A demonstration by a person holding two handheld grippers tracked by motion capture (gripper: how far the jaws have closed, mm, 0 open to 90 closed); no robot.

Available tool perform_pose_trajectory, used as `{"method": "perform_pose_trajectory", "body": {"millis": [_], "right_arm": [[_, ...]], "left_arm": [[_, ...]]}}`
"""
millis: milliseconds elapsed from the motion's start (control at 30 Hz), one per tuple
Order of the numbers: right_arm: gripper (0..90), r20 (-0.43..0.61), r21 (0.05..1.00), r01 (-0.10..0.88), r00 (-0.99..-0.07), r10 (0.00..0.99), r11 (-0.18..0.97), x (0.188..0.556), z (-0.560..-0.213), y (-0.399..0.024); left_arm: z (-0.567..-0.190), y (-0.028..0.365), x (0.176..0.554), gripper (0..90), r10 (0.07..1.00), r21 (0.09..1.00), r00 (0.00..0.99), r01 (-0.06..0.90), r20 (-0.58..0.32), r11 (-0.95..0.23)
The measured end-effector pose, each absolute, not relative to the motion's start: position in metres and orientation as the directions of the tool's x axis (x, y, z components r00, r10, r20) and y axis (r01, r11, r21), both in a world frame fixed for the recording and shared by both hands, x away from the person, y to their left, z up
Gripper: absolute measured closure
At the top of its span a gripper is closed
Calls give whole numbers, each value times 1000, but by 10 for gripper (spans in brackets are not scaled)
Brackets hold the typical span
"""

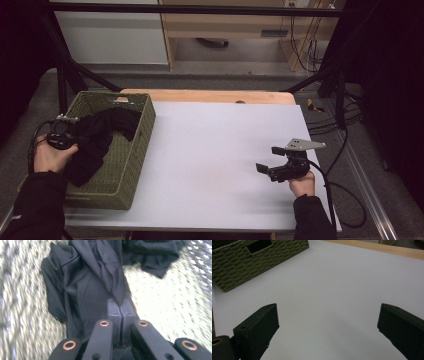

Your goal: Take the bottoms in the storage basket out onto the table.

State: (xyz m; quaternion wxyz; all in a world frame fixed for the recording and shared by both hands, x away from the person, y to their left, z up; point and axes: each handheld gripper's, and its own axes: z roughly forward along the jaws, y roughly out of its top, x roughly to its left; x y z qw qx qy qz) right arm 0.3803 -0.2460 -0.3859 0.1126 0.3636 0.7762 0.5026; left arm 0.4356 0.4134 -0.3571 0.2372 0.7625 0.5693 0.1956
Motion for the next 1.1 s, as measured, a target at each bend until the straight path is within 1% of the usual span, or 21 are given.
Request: {"method": "perform_pose_trajectory", "body": {"millis": [33,67,100,233,333,367,400,467,500,533,567,600,633,667,700,733,767,800,900,967,1100], "right_arm": [[41,190,862,451,-710,678,231,380,-385,-246],[41,190,862,451,-710,678,231,380,-385,-246],[40,190,864,449,-711,677,229,380,-385,-247],[41,188,862,450,-711,678,233,380,-386,-246],[41,190,861,453,-710,678,233,380,-386,-246],[41,188,860,453,-711,678,236,380,-386,-245],[41,188,860,453,-711,678,236,380,-386,-245],[41,188,862,450,-711,677,233,380,-386,-245],[41,191,862,452,-710,678,231,380,-386,-246],[41,190,861,453,-708,681,230,380,-386,-246],[41,188,861,453,-705,684,230,380,-386,-247],[41,188,861,453,-705,684,230,380,-386,-247],[41,190,860,455,-706,683,231,380,-386,-246],[41,190,860,455,-706,683,231,380,-386,-246],[41,190,861,454,-707,682,231,380,-386,-246],[41,188,861,453,-708,681,233,380,-386,-246],[41,189,861,453,-707,682,231,380,-386,-246],[41,189,861,453,-707,682,231,380,-386,-246],[41,189,860,454,-705,683,231,380,-386,-246],[41,189,861,453,-707,682,231,380,-386,-246],[41,186,862,451,-707,683,232,380,-386,-247]], "left_arm": [[-355,414,426,883,957,591,289,771,9,-238],[-355,414,426,883,957,591,289,771,9,-238],[-353,415,417,883,952,595,304,770,-27,-229],[-352,415,404,882,948,582,315,779,-44,-232],[-357,414,404,872,942,591,331,770,-49,-240],[-362,414,407,856,934,604,354,756,-53,-253],[-362,414,407,831,934,604,354,756,-53,-253],[-364,412,411,750,930,606,364,750,-44,-265],[-364,410,413,750,931,613,364,743,-34,-268],[-362,408,415,697,929,620,370,733,-19,-279],[-359,407,416,594,931,633,366,724,-14,-275],[-356,405,418,594,935,647,354,717,-16,-261],[-349,400,422,443,942,666,336,703,-4,-248],[-349,400,422,398,942,666,336,703,-4,-248],[-345,398,424,398,944,673,329,695,16,-254],[-340,396,426,341,946,679,322,686,39,-262],[-336,394,428,234,946,686,320,676,53,-267],[-332,393,430,234,947,694,317,669,60,-268],[-322,388,438,148,944,706,321,653,72,-276],[-320,386,443,102,943,711,326,649,63,-271],[-325,383,455,92,950,720,306,646,58,-252]]}}
